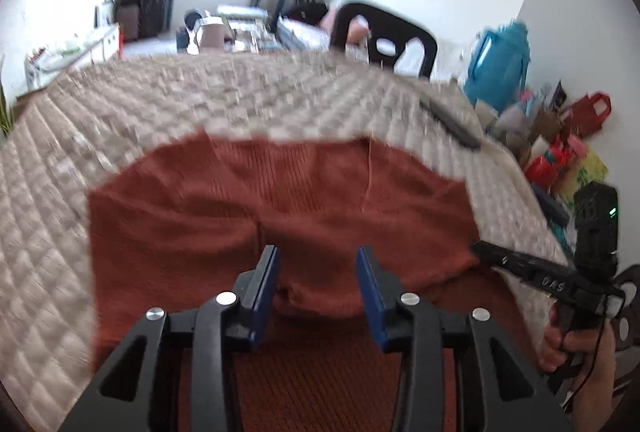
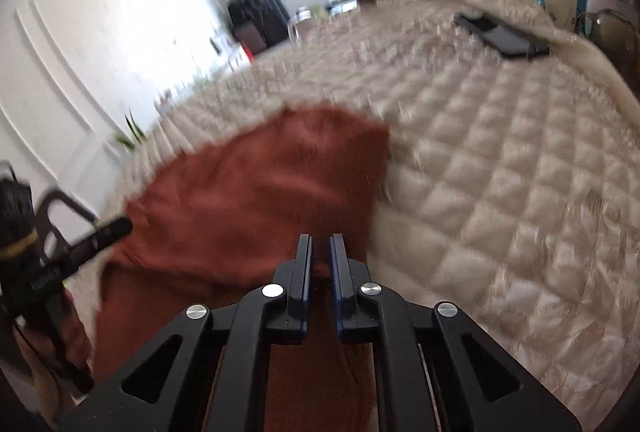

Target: Fold small clothes

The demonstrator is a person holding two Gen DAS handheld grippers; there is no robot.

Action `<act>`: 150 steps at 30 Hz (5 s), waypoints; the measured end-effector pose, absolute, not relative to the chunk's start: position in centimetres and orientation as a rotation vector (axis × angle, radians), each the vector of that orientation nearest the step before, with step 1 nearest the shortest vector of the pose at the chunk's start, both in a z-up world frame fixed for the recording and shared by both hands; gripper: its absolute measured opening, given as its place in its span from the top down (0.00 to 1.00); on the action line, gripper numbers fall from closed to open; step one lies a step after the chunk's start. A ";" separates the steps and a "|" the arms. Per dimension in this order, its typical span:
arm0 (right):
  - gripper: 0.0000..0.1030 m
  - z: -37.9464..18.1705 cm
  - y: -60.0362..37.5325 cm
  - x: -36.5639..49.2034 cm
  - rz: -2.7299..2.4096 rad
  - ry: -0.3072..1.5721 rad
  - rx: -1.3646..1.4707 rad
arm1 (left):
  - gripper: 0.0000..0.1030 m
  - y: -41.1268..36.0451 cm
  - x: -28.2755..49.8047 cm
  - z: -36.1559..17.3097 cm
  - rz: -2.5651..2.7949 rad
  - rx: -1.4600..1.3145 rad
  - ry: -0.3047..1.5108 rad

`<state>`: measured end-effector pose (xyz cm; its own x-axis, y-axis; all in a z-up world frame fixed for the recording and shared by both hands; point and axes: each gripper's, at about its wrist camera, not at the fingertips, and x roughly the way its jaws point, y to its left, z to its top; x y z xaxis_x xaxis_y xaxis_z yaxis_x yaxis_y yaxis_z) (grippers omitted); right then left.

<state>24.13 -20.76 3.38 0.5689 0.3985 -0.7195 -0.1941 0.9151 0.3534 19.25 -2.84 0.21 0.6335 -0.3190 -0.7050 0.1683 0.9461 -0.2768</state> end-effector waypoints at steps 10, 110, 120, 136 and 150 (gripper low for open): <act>0.97 5.1 -22.0 23.3 0.364 0.851 0.214 | 0.60 -2.9 17.2 -1.0 -0.267 -0.156 0.863; 0.78 6.1 -17.1 20.7 0.401 0.839 0.062 | 0.15 1.3 14.4 -0.4 0.020 -0.108 0.851; 0.78 5.7 -16.3 21.7 0.370 0.853 0.023 | 0.15 2.3 12.8 1.0 -0.032 -0.169 0.796; 0.78 4.9 -16.3 20.9 0.408 0.898 0.006 | 0.20 3.8 13.1 -0.9 -0.040 -0.197 0.864; 0.65 5.1 -22.4 11.8 0.402 0.912 0.105 | 0.20 4.2 4.4 -0.1 -0.126 -0.196 0.829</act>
